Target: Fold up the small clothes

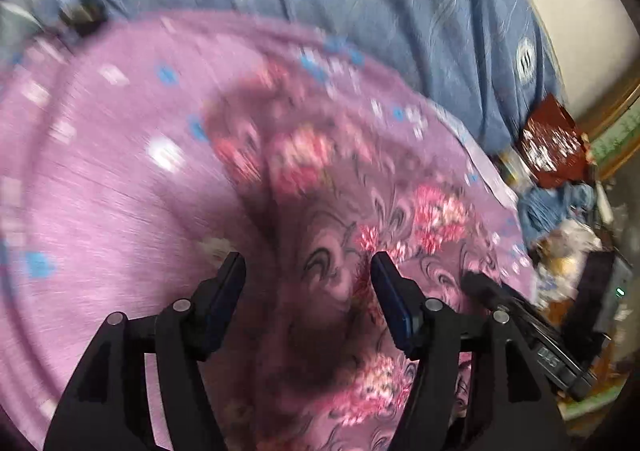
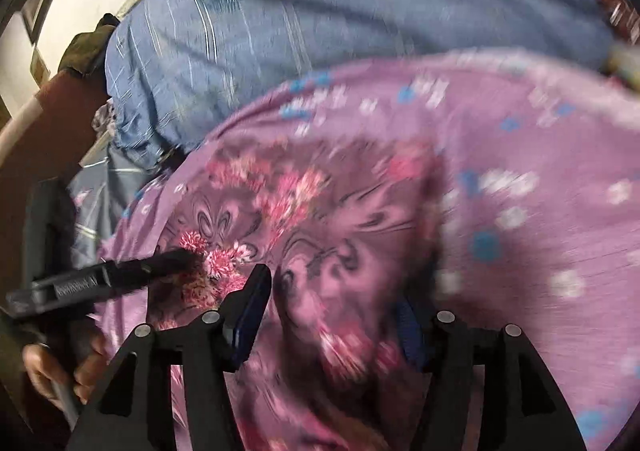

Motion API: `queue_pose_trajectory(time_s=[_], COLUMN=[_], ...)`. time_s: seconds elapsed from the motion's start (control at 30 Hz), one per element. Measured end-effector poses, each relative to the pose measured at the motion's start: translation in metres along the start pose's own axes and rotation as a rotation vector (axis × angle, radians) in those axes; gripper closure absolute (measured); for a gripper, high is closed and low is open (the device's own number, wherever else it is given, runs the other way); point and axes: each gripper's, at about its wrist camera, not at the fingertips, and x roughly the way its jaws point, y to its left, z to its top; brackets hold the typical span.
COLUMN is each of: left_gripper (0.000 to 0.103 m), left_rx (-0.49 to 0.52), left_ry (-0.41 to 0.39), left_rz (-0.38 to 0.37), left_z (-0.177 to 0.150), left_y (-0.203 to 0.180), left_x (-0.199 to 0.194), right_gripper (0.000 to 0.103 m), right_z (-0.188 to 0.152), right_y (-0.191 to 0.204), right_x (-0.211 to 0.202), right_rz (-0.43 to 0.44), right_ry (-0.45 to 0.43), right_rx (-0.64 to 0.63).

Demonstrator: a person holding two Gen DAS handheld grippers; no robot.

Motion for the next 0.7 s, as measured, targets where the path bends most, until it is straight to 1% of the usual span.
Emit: queue_pose_trajectory(time_s=[0.03,0.07,0.1,0.13,0.2,0.23,0.33,0.4,0.43,0.53,0.6,0.7], left_gripper=[0.037,0.029,0.021,0.019,0.018,0.018,0.017,0.017,0.017,0.010,0.001,0.000], left_rx=[0.006,0.014,0.027,0.042,0.095,0.129,0.240,0.285,0.298,0.310,0.302,0.294], left_ry=[-0.051,-0.095,-0.157,-0.199,-0.278,-0.303,-0.346,-0.373,-0.392,-0.447,-0.492,-0.574], left_rz=[0.023,0.040,0.073,0.102,0.168,0.207,0.326,0.370,0.377,0.375,0.363,0.349], left_z=[-0.006,-0.014,-0.026,-0.034,-0.047,-0.052,-0.071,-0.084,-0.090,-0.105,-0.114,-0.129], left_y=[-0.003,-0.008,-0.016,-0.023,-0.036,-0.044,-0.071,-0.083,-0.087,-0.097,-0.103,-0.111], left_x=[-0.016,-0.032,-0.054,-0.067,-0.093,-0.104,-0.136,-0.162,-0.173,-0.209,-0.229,-0.261], right_gripper=[0.042,0.042,0.042,0.042,0.042,0.042,0.041,0.040,0.040,0.038,0.036,0.034], right_z=[-0.002,-0.004,-0.005,-0.006,-0.005,-0.007,-0.007,-0.010,-0.013,-0.023,-0.031,-0.041], right_y=[0.002,0.003,0.007,0.010,0.017,0.021,0.043,0.060,0.070,0.090,0.102,0.115], right_x=[-0.011,-0.021,-0.037,-0.048,-0.071,-0.085,-0.123,-0.146,-0.160,-0.194,-0.219,-0.245], right_rz=[-0.031,-0.053,-0.074,-0.089,-0.124,-0.133,-0.131,-0.152,-0.162,-0.172,-0.180,-0.202], right_ry=[-0.019,-0.037,-0.058,-0.070,-0.096,-0.111,-0.156,-0.189,-0.205,-0.254,-0.291,-0.337], right_rx=[-0.018,-0.034,-0.050,-0.062,-0.077,-0.082,-0.112,-0.136,-0.150,-0.174,-0.191,-0.214])
